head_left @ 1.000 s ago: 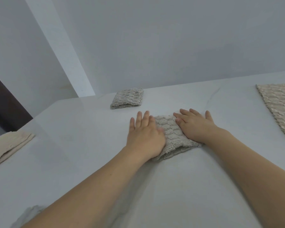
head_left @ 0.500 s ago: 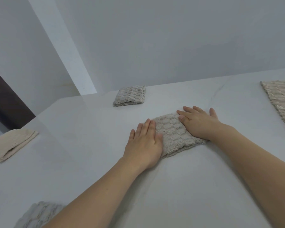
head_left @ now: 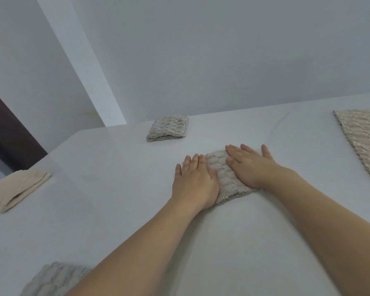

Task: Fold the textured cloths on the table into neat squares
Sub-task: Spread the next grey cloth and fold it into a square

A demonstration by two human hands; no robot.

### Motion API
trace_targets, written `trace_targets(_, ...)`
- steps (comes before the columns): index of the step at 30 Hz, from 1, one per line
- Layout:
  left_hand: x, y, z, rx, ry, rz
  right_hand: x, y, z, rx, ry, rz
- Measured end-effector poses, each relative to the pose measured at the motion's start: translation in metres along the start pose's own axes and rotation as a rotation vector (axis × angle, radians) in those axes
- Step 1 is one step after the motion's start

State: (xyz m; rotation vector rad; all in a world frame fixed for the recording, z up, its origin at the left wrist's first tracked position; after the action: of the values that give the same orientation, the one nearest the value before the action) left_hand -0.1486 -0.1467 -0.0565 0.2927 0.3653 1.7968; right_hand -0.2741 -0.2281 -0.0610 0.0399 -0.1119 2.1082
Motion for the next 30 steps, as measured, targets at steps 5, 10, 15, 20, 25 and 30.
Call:
trace_targets(5, 0.014, -0.047, 0.012, -0.001, -0.089, 0.078, 0.005, 0.014, 0.001, 0.035, -0.037, -0.082)
trace_targets(10, 0.009, -0.039, 0.031, 0.354, -0.123, -0.076, 0.012, 0.009, 0.033, 0.121, 0.127, -0.216)
trace_targets(15, 0.019, -0.029, 0.03, 0.071, -0.053, -0.232, 0.04, 0.003, 0.049, 0.047, -0.237, -0.229)
trace_targets(20, 0.028, -0.001, 0.026, 0.008, -0.011, -0.312, 0.038, 0.022, 0.047, -0.095, -0.217, -0.325)
trace_targets(25, 0.013, 0.024, -0.003, 0.102, 0.029, -0.354, 0.024, 0.034, 0.071, 0.205, 0.24, -0.366)
trace_targets(30, -0.025, 0.039, -0.009, 0.145, 0.076, -0.258, 0.005, 0.046, 0.016, -0.007, 0.016, -0.259)
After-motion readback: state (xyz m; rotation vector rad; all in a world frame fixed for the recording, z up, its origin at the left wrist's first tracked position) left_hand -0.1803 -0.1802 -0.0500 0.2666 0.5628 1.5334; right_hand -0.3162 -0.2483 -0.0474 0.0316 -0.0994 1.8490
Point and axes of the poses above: each hand's wrist, its own x-axis away from the middle knuckle, its own z-axis out of the back of the hand, y = z × x, the point moved 8 cm from there along -x, towards the middle knuckle, and after that the axes turned 11 degrees about x, right-handed, at the moved point
